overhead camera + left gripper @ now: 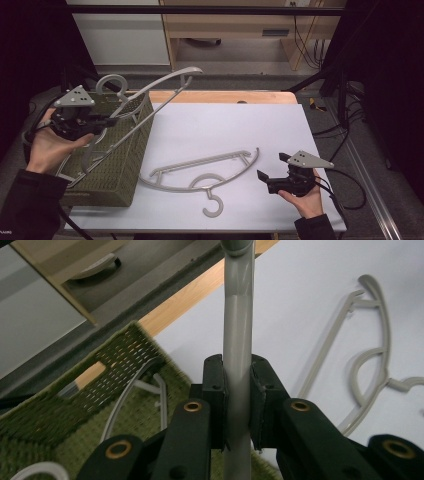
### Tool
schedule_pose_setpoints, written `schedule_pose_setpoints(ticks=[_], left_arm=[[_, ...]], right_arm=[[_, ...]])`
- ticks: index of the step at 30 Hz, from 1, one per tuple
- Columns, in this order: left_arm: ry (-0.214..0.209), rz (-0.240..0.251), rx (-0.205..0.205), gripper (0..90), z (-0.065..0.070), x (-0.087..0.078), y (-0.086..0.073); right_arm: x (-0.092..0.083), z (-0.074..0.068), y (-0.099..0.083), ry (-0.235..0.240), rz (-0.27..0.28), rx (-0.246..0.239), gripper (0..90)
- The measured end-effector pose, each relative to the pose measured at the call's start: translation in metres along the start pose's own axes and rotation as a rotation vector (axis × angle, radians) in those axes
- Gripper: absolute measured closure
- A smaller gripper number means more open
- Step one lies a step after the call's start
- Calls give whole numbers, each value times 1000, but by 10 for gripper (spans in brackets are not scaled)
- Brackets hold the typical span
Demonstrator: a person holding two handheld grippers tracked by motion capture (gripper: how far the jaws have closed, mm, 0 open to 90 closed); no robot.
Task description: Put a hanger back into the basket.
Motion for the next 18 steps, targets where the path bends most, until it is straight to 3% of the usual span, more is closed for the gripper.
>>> schedule_pose_setpoints(ticks=[11, 18], left_arm=[[49, -28, -74, 799, -40, -11, -40], [67, -67, -124, 799, -58, -10, -66]], right_arm=[[1, 1, -1, -1, -5, 3, 50], [1, 1, -1, -3, -3, 1, 44]])
Point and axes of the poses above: each handheld gripper's, and its own axes: x roughly forward along the jaws, y roughly out of its top, z roughly to its right, the point moved 9 cm from there along x, roughly forward along the jaws, and after that the axes turned 7 degrees about -y, right-handed, at the moved point
